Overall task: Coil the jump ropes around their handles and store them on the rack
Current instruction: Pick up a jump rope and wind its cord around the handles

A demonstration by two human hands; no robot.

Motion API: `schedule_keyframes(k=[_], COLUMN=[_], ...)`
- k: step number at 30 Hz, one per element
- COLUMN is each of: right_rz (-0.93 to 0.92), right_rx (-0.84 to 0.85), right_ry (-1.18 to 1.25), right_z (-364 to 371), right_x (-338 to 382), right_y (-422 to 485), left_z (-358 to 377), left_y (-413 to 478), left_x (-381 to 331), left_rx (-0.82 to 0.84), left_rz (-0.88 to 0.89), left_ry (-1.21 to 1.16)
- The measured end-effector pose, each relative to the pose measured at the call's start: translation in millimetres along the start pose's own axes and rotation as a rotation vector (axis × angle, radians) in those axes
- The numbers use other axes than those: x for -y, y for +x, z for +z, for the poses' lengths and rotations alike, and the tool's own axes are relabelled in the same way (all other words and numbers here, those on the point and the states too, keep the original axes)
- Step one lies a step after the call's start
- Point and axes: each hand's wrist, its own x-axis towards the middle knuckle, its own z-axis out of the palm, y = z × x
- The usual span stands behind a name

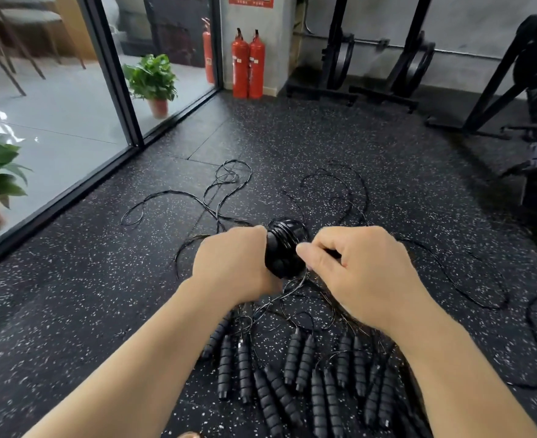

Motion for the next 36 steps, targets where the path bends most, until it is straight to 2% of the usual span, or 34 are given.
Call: schedule_keyframes(k=[4,11,17,22,29,31,36], right_rz=[0.03,0.048,0.086,0.225,0.383,0.387,0.443], right_rx=[0.0,0.076,0.135,0.275,0.405,0.394,0.238], right_ry=[-0.079,-0.027,0.348,0.728,0.936,0.947,1.043], right_z=[-2,-1,5,1,10,16,25], right_x=[-15,-37,-57,-61,-69,-69,-60], right_y=[6,11,12,9,7,10,19], left_z=[8,1,-7,-10,-9,-8,-13], left_y=[-8,-16,-24,-28,-33,-30,-25], left_x=[-20,-37,-42,-43,-45,-43,-39], left_rx=[0.002,0.101,0.148,0.128,0.172,0.176,0.116], left_rz=[0.232,0.482,0.601,0.653,0.669,0.631,0.52], left_ry=[0.182,0.246,0.156,0.087,-0.109,-0.2,-0.419])
